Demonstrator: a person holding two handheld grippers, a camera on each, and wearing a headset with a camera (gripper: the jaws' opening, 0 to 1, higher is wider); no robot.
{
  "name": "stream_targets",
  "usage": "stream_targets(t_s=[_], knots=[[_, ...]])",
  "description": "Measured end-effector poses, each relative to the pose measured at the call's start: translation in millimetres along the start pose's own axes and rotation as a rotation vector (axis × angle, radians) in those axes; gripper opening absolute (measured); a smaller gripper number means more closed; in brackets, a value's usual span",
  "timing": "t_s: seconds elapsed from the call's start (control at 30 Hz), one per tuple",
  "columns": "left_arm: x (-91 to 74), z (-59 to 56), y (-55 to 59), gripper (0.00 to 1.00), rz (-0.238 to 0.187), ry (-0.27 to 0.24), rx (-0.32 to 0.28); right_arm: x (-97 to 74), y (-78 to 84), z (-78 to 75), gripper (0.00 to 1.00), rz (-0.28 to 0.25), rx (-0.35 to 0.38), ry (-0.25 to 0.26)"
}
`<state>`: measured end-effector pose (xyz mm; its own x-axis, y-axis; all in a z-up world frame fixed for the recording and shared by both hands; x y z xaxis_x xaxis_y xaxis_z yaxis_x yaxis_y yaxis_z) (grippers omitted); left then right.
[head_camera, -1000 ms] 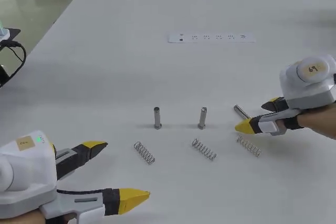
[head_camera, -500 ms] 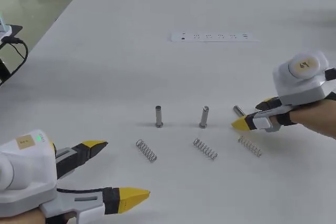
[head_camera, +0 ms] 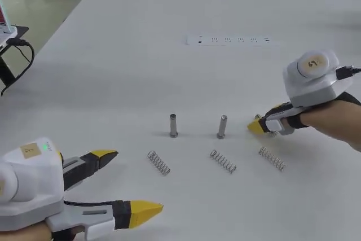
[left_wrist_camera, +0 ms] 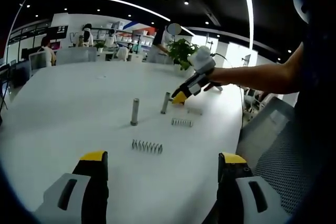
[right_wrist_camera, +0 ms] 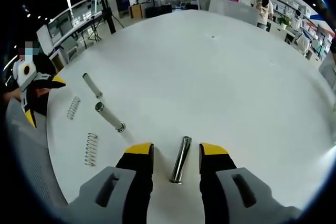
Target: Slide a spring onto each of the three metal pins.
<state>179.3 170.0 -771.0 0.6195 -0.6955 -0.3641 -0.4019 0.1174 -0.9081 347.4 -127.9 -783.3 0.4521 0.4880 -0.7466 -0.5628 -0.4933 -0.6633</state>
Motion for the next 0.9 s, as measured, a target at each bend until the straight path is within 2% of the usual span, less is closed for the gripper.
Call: stream_targets(t_s=[0.47, 0.73, 0.9], knots=[[-0.2, 1.3, -0.4, 0.83, 0.000, -0.001, 0.001, 5.2, -7.3, -5.0, 0.18, 0.046, 0.001, 0.047], [-1.3, 2.7, -0.2, 0.82, -0.002, -0.003, -0.002, 8.8, -7.4, -4.8, 0.14, 0.075, -0.003, 0.052], [-2.7, 4.0, 0.7, 0.82, 0.000, -0.005, -0.003, 9.5, -9.2, -5.1, 0.11, 0.089, -0.022, 0.072]])
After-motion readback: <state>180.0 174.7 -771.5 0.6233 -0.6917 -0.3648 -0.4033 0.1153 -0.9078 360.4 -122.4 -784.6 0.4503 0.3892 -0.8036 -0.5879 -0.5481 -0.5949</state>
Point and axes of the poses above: the centre of the closed fingertips' face, and the gripper's own axes: x roughly forward along the fingers, z roughly to its left, y roughly out of its underside, the point moved 8 cm from there along -x, roughly backward along the fingers, and after that the axes turned 2 degrees about -z, right-handed, at the moved point
